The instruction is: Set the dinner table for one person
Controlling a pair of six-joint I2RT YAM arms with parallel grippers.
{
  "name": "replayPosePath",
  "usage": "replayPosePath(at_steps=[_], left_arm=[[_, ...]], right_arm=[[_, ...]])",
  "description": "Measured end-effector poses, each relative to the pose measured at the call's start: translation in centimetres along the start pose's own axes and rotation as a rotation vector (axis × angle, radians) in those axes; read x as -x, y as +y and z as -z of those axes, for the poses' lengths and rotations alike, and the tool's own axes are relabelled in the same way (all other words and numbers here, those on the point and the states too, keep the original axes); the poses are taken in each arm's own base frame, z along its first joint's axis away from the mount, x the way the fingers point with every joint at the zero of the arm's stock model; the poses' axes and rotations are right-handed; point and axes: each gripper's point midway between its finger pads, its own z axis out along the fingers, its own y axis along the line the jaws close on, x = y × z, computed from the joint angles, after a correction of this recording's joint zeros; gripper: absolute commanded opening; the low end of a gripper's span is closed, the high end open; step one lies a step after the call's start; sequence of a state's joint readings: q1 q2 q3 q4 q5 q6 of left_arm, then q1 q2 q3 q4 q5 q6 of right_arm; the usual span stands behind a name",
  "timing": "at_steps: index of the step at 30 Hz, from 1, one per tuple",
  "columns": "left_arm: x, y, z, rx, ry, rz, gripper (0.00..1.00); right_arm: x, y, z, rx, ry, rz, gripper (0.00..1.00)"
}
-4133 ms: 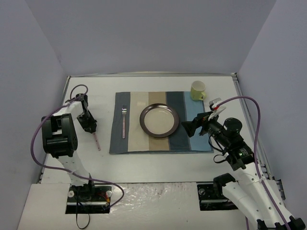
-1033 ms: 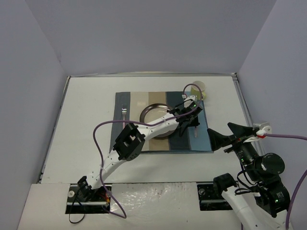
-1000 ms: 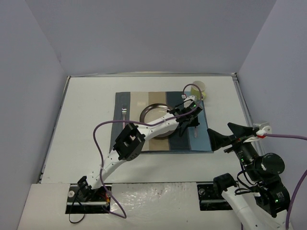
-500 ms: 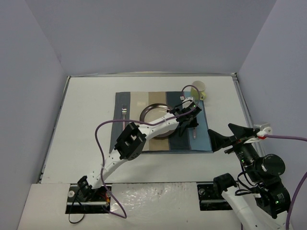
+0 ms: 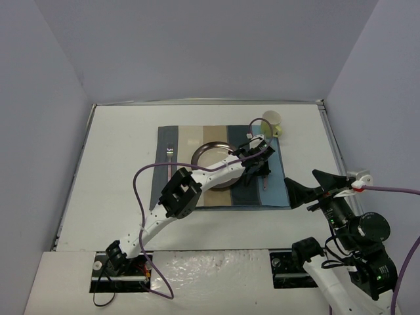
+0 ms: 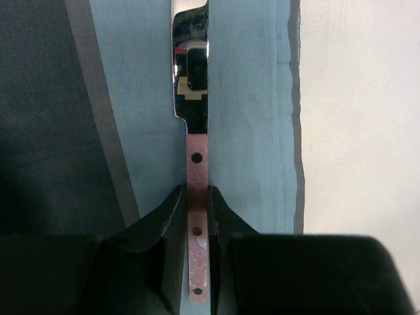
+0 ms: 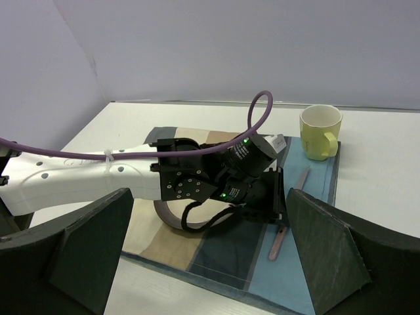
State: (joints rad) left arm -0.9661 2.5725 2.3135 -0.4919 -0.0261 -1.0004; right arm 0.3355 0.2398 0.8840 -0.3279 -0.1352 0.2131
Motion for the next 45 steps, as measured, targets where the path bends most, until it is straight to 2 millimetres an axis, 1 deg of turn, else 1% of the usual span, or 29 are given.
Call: replayPosePath(at_steps=[5,8,16,19,22,24,27,29,35,40,45], left_arm=[[0.0,0.0,0.0,-0.002,0.003,0.008,0.05],[0.1,0.0,0.0,-0.001,0.002,0.031,0.02],[0.3,-0.1,-0.1,0.004,-0.002,0.105,0.02],[0.3,-0.1,-0.1,0.005,-0.003,0.114,0.07],[0.3,-0.1,-0.1,0.005,-0.003,0.116,0.24],[0.3,-0.2,-0.1,0.003,-0.004,0.119,0.32],[0.5,-0.6,-0.2,-0.013,-0.011,0.125,0.39],[0.7,-0.7,-0.2,-0.020,-0.018,0.125,0.42],[0.7,-0.6,0.1,-0.029,-0.025,0.120,0.44],[0.2,0.2,1.0,-0.011,-0.014,0.106,0.44],[-0.1,0.3,1.1,-0.013,-0.008,0.105,0.44]], right_arm=[[-0.2,-0.1,-0.1,-0.001,0.005,-0.001,1.00],[-0.3,-0.1,-0.1,-0.002,0.007,-0.002,1.00],[-0.1,0.0,0.1,0.000,-0.002,-0.004,1.00],[-0.1,0.0,0.2,0.001,-0.006,-0.003,1.00],[-0.1,0.0,0.2,0.002,-0.006,-0.003,1.00],[-0.1,0.0,0.2,0.002,-0.006,-0.003,1.00],[-0.1,0.0,0.2,0.001,-0.006,-0.003,1.00],[-0.1,0.0,0.2,0.001,-0.006,-0.003,1.00],[-0.1,0.0,0.2,0.001,-0.006,-0.003,1.00],[-0.1,0.0,0.2,0.001,-0.006,-0.002,1.00],[0.1,0.0,0.3,0.002,-0.009,0.002,1.00]])
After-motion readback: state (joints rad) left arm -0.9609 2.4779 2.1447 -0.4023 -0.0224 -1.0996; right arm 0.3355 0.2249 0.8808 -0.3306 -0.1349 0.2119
